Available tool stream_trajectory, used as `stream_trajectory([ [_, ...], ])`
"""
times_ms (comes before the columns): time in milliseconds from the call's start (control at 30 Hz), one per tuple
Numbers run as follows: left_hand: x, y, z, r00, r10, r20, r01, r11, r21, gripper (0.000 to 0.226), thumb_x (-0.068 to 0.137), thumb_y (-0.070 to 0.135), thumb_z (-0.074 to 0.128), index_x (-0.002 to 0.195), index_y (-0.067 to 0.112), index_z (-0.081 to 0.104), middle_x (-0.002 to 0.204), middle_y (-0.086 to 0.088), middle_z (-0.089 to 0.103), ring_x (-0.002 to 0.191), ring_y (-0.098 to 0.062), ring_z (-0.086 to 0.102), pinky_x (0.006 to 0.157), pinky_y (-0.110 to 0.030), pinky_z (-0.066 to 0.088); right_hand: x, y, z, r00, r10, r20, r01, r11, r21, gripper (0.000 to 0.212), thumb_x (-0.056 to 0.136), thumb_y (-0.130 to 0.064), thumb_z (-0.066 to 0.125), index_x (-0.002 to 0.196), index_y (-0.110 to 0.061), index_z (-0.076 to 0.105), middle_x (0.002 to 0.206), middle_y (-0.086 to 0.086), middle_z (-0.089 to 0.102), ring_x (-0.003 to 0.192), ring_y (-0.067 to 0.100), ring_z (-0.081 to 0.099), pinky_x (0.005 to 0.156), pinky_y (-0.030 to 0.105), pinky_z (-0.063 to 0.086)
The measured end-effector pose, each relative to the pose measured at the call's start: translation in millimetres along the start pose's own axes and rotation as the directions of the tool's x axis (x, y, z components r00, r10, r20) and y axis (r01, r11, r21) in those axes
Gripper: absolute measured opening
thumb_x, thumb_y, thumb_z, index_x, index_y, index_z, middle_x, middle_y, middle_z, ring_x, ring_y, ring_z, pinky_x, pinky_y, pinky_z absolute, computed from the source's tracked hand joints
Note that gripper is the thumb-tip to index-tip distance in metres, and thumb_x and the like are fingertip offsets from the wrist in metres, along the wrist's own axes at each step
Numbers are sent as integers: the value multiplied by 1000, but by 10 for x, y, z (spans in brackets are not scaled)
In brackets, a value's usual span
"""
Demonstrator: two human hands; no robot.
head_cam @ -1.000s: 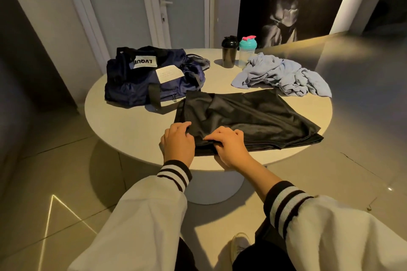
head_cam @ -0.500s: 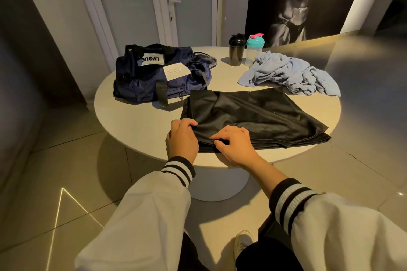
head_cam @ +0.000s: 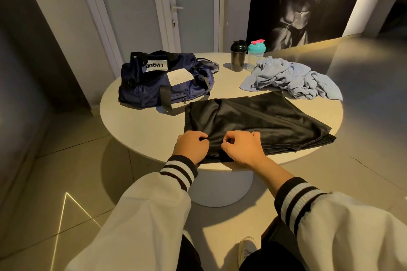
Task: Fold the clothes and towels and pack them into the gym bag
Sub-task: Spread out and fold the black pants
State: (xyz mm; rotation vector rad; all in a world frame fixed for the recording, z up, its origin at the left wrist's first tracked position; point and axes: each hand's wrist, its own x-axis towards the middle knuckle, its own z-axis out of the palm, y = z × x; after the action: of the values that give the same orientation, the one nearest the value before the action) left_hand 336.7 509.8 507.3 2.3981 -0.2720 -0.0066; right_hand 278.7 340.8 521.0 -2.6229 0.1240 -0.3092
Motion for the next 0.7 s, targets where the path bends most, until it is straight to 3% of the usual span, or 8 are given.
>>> stream_trajectory([
  [67,30,43,-44,1000,7,24,-6,999,-42,34,96,31,53,129,28,62,129,-1,62,114,-23,58,98,-37,50,86,-44,-68,991,-17,-131,15,1000,-15,16,89,-36,53,82,-26,64,79,-10,57,82,14,54,91,40,32],
  [133,91,55,-59,1000,25,-12,-26,997,-78,36,97,33,54,133,28,57,128,-2,62,114,-24,58,98,-39,50,226,-115,-97,979,-68,-194,68,998,-6,15,90,-32,53,94,-26,66,89,-7,54,92,18,53,88,40,37],
  [200,223,5,-52,998,33,-62,-39,995,-93,34,98,32,52,132,31,56,129,-1,61,116,-24,57,100,-41,50,392,-185,-57,987,-105,-118,109,994,27,25,92,-29,53,113,-25,66,105,0,56,107,24,50,92,41,42],
  [300,476,-98,-50,997,6,-76,-13,996,-89,34,99,35,46,131,39,58,134,2,61,123,-27,53,105,-50,46,583,-203,95,999,-49,11,49,999,-7,39,98,-31,51,136,-26,56,128,6,51,126,28,41,102,42,40],
  [500,897,-78,-18,998,-36,48,34,999,36,43,100,41,49,141,31,54,143,-4,55,131,-31,46,112,-45,37,585,-95,335,992,-27,123,45,989,-143,55,93,-50,47,146,-35,43,139,0,43,133,26,33,107,42,28],
  [633,876,-184,-23,983,-82,-165,60,989,-138,30,92,21,61,122,22,66,127,-4,61,113,-24,59,98,-36,47,492,72,262,988,-54,146,74,989,-131,60,91,-58,47,148,-41,38,146,-3,36,140,23,24,113,41,21],
  [700,831,-199,-20,968,-108,-225,70,983,-173,24,90,22,63,114,24,64,119,-2,60,102,-20,59,91,-34,49,485,122,189,979,-26,203,54,989,-136,63,90,-59,49,149,-44,34,151,-3,32,143,23,20,115,42,18],
])
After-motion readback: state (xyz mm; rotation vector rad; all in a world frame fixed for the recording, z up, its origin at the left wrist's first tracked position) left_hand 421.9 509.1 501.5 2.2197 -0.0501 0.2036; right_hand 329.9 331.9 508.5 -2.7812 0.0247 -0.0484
